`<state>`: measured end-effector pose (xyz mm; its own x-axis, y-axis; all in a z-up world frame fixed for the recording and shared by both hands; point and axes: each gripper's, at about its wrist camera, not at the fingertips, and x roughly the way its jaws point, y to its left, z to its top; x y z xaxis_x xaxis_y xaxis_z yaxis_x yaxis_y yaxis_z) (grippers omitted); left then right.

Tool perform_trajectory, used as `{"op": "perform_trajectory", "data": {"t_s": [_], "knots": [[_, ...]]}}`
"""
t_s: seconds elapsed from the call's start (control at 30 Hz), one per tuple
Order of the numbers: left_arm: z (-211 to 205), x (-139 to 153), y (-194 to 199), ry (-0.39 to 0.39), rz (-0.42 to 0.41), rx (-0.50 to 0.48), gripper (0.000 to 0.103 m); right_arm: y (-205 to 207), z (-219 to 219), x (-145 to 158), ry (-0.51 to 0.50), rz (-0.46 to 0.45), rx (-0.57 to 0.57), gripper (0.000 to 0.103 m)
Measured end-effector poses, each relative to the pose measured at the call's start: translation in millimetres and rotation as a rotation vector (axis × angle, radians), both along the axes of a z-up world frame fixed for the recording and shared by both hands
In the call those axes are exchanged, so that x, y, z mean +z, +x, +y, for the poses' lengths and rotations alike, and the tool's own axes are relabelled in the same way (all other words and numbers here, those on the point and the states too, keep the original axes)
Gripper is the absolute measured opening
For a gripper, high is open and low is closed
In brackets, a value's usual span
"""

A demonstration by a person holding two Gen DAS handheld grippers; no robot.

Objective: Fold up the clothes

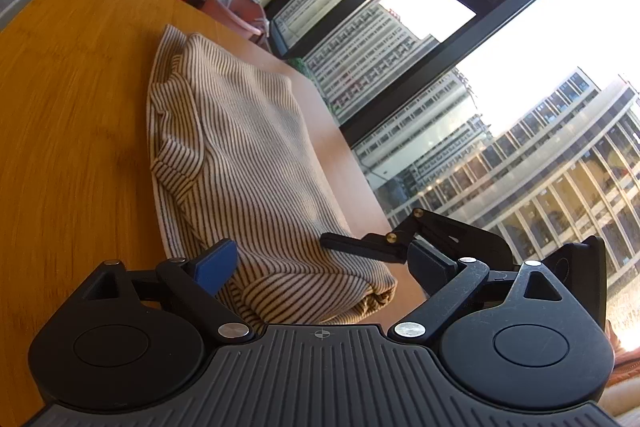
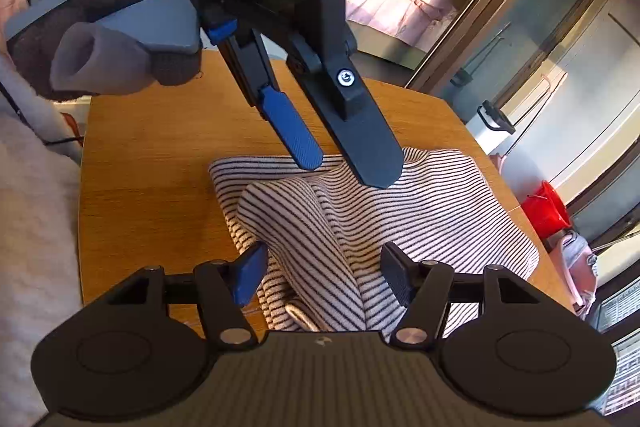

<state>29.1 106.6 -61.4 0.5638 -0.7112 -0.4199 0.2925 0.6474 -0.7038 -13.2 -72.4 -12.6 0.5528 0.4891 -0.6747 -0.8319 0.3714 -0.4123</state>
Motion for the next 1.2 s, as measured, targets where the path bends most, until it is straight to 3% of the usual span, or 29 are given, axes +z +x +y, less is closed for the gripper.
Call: {"op": "perform_trajectory", "data": {"t_s": [0.17, 0.33, 0.43, 0.53, 0.67, 0.8, 0.87, 0.93, 1.0, 1.07, 1.13, 1.2], "knots": [[20.0, 3.9, -4.0, -0.018, -0.012, 0.068, 0.099, 2.0, 7.7, -1.2, 0.02, 0.059, 0.0, 0.048], [30.7, 5.7, -5.5, -0.032, -0.007, 0.103, 0.101, 17.5, 1.8, 11.6, 0.106, 0.12, -0.071, 0.014], [33.3, 7.0, -5.2, -0.032, -0.007, 0.116, 0.102, 18.4, -3.9, 34.6, 0.175, 0.017, -0.108, 0.013], [34.6, 7.1, -4.6, -0.034, -0.004, 0.127, 0.102, 3.8, -0.8, 38.8, 0.17, -0.127, -0.106, 0.013], [34.0, 7.5, -4.5, -0.035, 0.0, 0.132, 0.103, -15.9, 14.6, -4.9, 0.049, -0.092, -0.015, 0.013], [35.1, 9.3, -5.3, -0.031, -0.002, 0.142, 0.103, -19.1, 16.6, -25.5, 0.032, -0.06, -0.019, 0.025], [35.3, 9.6, -5.1, -0.029, 0.002, 0.147, 0.103, -20.7, 12.3, -19.5, 0.065, -0.026, -0.019, 0.034], [33.8, 10.6, -5.5, -0.025, 0.0, 0.143, 0.103, -20.7, 4.1, -9.0, 0.114, 0.03, -0.019, 0.052], [30.0, 13.2, -7.5, -0.017, -0.014, 0.122, 0.103, -20.4, -6.4, 2.3, 0.168, 0.077, -0.028, 0.06], [25.7, 16.0, -9.6, -0.008, -0.03, 0.099, 0.103, -19.1, -19.1, 10.5, 0.22, 0.092, -0.066, 0.063], [17.6, 18.7, -12.4, 0.025, -0.054, 0.066, 0.103, 5.0, -30.1, 16.2, 0.283, 0.096, -0.137, 0.08], [5.8, 20.3, -16.0, 0.099, -0.086, 0.03, 0.103, 16.3, -45.2, 16.5, 0.34, 0.09, -0.238, 0.088]]}}
